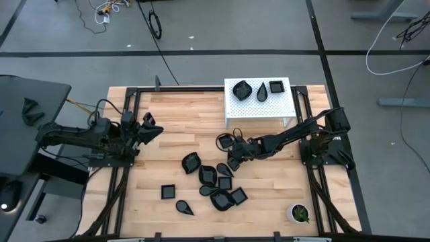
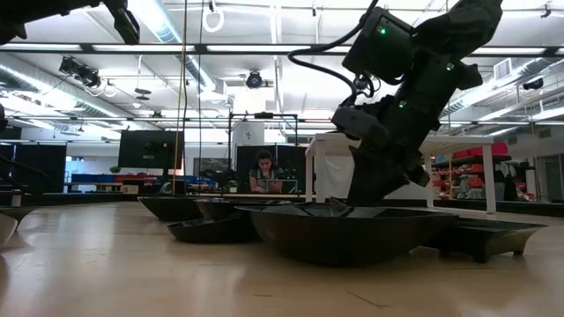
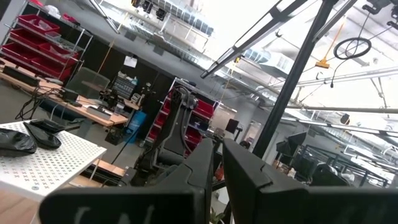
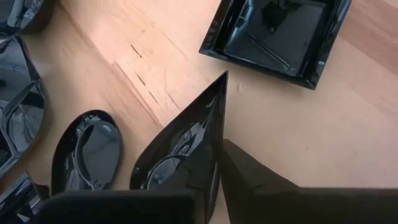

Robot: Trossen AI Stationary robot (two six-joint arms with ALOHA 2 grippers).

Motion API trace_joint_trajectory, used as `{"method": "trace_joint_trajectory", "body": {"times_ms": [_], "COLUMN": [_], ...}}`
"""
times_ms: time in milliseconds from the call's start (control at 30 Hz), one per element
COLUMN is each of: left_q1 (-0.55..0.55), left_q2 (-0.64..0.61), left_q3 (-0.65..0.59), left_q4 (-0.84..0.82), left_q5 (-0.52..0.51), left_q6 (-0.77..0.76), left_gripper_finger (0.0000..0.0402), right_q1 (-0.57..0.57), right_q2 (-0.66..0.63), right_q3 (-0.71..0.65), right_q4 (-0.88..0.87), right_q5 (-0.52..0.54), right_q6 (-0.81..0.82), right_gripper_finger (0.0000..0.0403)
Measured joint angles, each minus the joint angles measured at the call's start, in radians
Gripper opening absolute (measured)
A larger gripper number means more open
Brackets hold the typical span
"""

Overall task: Pick & Place Mini shaped plates
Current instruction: Stack the drop shaped plate on top of the drop shaped plates on the shelf

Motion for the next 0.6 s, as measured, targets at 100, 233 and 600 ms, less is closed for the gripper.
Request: {"method": "trace_joint_trajectory", "body": {"times_ms": [100,233,600], "left_q1": [0.000,0.000,0.000], "left_q2": [0.000,0.000,0.000], "left_q3": [0.000,0.000,0.000], "left_q4": [0.000,0.000,-0.001], "left_q5": [0.000,0.000,0.000], "left_q6": [0.000,0.000,0.000], "left_gripper_finger": [0.0042,0.0042,0.0042], "right_q1": [0.000,0.000,0.000], "right_q2": [-0.001,-0.001,-0.300], "right_q3": [0.000,0.000,0.000], "right_q4": [0.009,0.009,-0.100], "right_q5": [0.000,0.000,-0.030], "right_q6": [0.000,0.001,-0.015], "right_gripper_finger": [0.0029,0.0029,0.0009]}}
